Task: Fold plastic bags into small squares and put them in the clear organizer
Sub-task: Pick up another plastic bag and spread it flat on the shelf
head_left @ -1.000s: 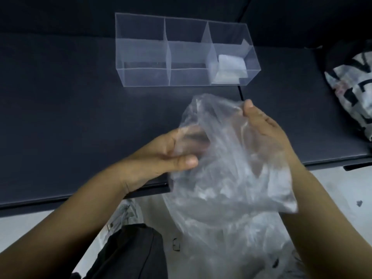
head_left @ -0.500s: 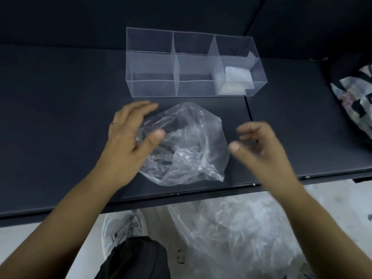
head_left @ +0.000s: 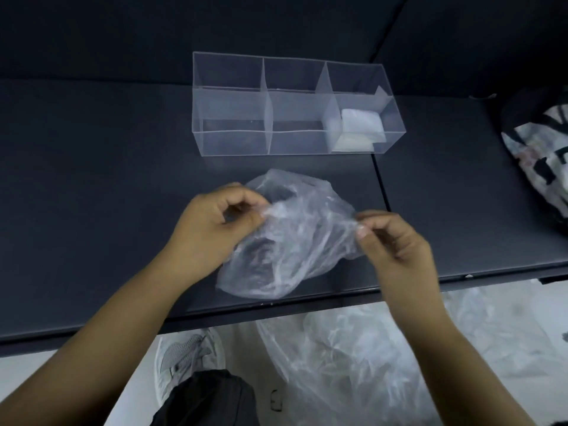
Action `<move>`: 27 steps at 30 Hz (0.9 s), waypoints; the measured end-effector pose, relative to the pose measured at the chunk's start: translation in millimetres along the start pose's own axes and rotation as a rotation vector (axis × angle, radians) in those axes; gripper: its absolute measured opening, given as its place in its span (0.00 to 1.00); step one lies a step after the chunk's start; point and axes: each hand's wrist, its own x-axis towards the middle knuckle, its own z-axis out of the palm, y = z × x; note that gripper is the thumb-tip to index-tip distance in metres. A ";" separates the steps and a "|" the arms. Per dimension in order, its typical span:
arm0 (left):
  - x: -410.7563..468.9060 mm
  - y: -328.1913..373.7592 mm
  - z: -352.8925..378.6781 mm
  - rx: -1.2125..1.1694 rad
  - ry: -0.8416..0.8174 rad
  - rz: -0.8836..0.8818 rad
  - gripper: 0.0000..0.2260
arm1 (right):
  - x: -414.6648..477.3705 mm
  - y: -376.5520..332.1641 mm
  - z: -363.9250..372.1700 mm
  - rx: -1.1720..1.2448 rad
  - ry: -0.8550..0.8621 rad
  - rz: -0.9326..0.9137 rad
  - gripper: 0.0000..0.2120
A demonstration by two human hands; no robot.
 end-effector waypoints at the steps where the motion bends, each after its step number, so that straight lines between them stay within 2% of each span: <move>1: 0.2 3.5 -3.9 -0.067 0.020 -0.017 0.04 | 3.4 -4.8 -5.6 0.081 -0.001 0.012 0.03; 3: -0.2 11.9 -10.1 -0.253 0.056 -0.057 0.03 | 9.0 -14.0 -14.1 0.159 0.029 0.007 0.05; 7: -3.0 22.1 -20.2 -0.500 0.069 -0.076 0.03 | 18.0 -26.3 -22.7 0.086 0.185 -0.013 0.08; 10: -5.7 26.0 -25.5 -0.622 0.077 -0.127 0.03 | 26.0 -36.3 -27.5 0.079 0.181 0.026 0.07; 13: -11.1 20.8 -31.9 -0.475 0.099 -0.251 0.06 | 38.4 -43.5 -34.1 0.038 0.075 0.069 0.10; 17: -16.6 8.5 -59.8 -0.087 -0.094 -0.453 0.07 | 60.0 -45.2 -32.3 -0.011 -0.101 0.081 0.05; 19: -13.7 6.5 -72.0 0.197 -0.072 -0.457 0.05 | 71.4 -44.2 -19.2 -0.034 -0.200 0.076 0.05; 20: -9.6 9.2 -73.9 0.291 -0.014 -0.418 0.11 | 76.4 -44.0 -9.7 -0.043 -0.249 0.071 0.04; 21: -2.9 15.2 -70.9 0.303 0.015 -0.364 0.18 | 80.9 -43.7 0.7 -0.052 -0.296 0.065 0.04; 23: 12.7 30.1 -52.3 0.157 -0.128 -0.305 0.25 | 89.2 -43.8 23.2 -0.080 -0.384 0.053 0.04; 25: 27.1 35.9 -25.2 -0.005 -0.335 -0.357 0.23 | 96.1 -45.9 41.4 -0.102 -0.463 0.056 0.04; 26: 33.2 33.8 -14.3 -0.060 -0.364 -0.399 0.19 | 99.4 -46.8 46.3 -0.103 -0.485 0.055 0.04; 27: 38.5 28.6 -7.9 -0.086 -0.313 -0.444 0.14 | 102.4 -46.5 46.9 -0.105 -0.482 0.054 0.04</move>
